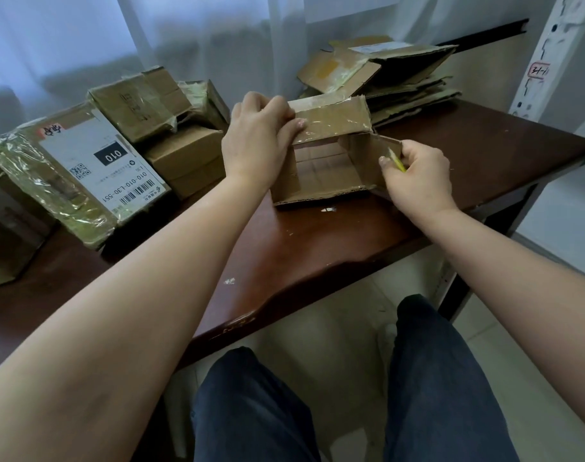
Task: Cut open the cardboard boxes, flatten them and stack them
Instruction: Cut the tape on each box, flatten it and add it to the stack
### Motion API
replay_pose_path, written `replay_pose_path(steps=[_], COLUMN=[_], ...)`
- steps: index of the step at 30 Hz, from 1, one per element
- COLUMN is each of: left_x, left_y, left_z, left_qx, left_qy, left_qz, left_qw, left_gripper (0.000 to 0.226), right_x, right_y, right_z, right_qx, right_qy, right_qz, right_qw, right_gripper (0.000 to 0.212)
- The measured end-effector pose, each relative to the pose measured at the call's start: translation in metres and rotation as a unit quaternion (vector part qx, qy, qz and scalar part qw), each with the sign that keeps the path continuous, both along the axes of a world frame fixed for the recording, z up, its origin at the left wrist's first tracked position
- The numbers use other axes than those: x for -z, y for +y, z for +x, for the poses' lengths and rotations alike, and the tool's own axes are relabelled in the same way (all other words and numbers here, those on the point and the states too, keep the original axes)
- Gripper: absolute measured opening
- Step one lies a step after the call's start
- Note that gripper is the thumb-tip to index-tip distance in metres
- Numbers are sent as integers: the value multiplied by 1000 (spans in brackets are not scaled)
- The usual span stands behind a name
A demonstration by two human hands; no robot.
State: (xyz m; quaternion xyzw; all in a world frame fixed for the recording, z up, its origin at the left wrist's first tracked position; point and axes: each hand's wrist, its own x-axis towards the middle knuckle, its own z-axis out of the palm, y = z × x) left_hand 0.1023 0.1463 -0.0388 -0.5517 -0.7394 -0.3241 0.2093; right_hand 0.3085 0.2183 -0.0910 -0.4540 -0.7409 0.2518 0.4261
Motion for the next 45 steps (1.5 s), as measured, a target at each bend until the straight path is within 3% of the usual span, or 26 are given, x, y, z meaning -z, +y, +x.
replay_pose_path(steps=[5,10,16,21,26,32,35,39,41,43,45], left_x=[29,31,10,-2,0,11,13,26,33,30,24], left_y=[-8,2,-27,-60,-85,-83,-75,-65,-62,-59,-54], left_z=[2,12,-6,-19,-25,-15,-4,5,6,6,4], left_qx=[14,16,115,171,164,184,196,217,216,194,178], left_qy=[-12,-72,-94,-25,-88,-95,-113,-105,-132,-198,-195], left_qz=[-28,-13,-91,-56,-24,-167,-242,-396,-394,-343,-281], left_qw=[999,997,985,983,982,964,944,886,884,897,923], left_gripper=[73,59,74,84,86,66,67,57,51,50,42], right_x=[3,2,-5,-14,-20,-22,-27,-26,-29,-35,-43], right_y=[10,13,3,-8,-17,-10,-5,4,5,5,4], right_z=[-2,-1,-5,-18,-19,-6,3,9,9,7,-2], right_qx=[-30,-36,-69,-113,-193,-64,-15,11,15,5,-19], right_qy=[46,67,103,192,217,232,186,101,55,-9,-117], right_qz=[-32,-63,-105,-183,-242,-207,-177,-125,-100,-56,14], right_qw=[998,995,987,957,926,948,966,987,993,998,993], right_gripper=[15,20,14,14,23,26,26,24,26,28,26])
